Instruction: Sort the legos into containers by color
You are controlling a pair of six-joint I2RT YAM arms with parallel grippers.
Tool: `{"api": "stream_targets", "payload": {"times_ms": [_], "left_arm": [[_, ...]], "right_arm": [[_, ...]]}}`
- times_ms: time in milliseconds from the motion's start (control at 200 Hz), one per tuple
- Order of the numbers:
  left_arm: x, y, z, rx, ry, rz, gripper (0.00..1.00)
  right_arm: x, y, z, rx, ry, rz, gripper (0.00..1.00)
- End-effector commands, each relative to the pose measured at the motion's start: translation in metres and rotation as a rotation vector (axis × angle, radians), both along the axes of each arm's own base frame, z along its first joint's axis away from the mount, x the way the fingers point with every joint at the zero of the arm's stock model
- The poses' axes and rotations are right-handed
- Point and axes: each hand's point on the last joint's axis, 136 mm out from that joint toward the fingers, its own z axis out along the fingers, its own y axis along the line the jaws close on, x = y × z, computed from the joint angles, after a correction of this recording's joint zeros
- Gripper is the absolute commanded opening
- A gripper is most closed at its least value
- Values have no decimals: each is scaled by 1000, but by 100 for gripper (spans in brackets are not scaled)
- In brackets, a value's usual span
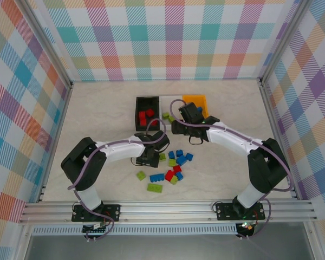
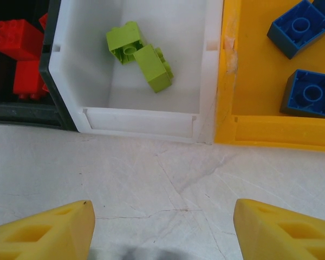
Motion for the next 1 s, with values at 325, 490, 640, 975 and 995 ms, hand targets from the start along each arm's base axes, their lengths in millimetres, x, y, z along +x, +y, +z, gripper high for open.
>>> {"api": "stream_targets", "payload": {"times_ms": [325, 490, 640, 975, 995], "left_arm": [[135, 27, 124, -114, -357, 284, 48], [194, 29, 118, -72, -377, 344, 47], [228, 32, 112, -43, -399, 385, 47], [237, 20, 124, -122, -392, 408, 89], [235, 19, 129, -137, -398, 410, 90]], "right_arm": [[-7, -12, 18, 26, -53, -33, 69], [-12, -17, 16, 13, -45, -35, 69], [-17, -20, 18, 24, -49, -38, 69], [-42, -1, 15, 108, 8, 89, 74], [-45, 3, 14, 112, 13, 111, 74]]}}
